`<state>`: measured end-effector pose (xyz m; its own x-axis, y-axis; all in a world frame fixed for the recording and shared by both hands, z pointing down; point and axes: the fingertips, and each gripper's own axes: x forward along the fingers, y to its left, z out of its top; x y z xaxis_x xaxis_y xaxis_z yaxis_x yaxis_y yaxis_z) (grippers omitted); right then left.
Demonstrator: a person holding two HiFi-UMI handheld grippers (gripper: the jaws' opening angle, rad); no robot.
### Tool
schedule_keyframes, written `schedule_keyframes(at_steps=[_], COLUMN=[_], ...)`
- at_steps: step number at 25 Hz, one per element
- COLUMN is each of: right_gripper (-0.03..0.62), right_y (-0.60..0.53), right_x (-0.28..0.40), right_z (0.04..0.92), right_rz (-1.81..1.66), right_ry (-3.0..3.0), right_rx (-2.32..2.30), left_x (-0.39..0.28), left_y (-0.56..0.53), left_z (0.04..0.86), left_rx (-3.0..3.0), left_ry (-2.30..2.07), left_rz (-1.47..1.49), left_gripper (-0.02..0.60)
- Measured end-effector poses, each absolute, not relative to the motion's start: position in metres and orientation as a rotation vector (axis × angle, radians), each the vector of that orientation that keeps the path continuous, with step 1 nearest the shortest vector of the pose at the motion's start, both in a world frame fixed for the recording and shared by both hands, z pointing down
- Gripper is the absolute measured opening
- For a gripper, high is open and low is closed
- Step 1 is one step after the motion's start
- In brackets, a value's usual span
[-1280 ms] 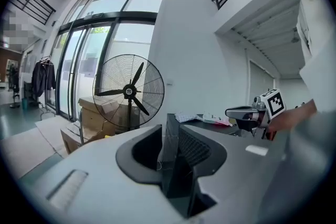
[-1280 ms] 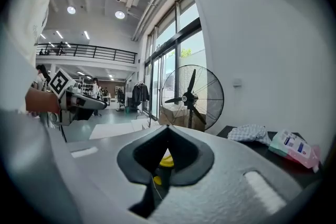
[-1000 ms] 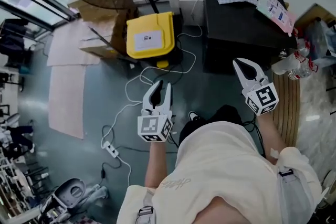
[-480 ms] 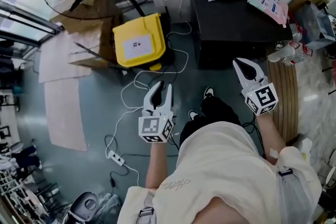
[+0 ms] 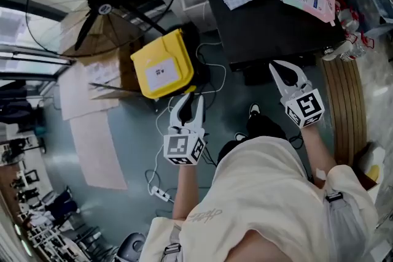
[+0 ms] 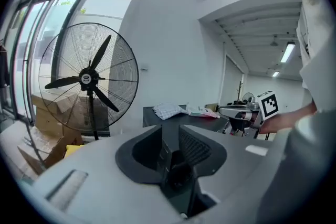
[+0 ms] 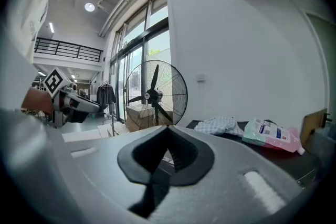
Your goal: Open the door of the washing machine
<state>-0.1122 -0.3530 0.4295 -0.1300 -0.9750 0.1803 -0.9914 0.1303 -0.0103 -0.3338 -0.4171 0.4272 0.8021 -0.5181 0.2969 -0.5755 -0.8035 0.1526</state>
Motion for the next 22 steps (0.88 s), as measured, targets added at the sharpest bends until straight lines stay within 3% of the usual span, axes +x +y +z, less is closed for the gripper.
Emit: schedule_keyframes(at_steps=[10,22], right_gripper=[0.002,0.002], right_y=[-0.372,-0.338], right_x=[-0.038,-0.026], right_z=[0.453,0.448], right_rz=[0.232,0.282], right_ry=[-2.185,-1.938], right_rx=[2.068,2.288], left_x=[-0.236,-0.194], left_y=[-0.451,-0.448], left_z=[0.441,0.488], left_rx=[2.800,2.832], left_ry=[-0.639,-0.228], left_rz=[0.436,0.564], left_gripper=[0.120,0.123])
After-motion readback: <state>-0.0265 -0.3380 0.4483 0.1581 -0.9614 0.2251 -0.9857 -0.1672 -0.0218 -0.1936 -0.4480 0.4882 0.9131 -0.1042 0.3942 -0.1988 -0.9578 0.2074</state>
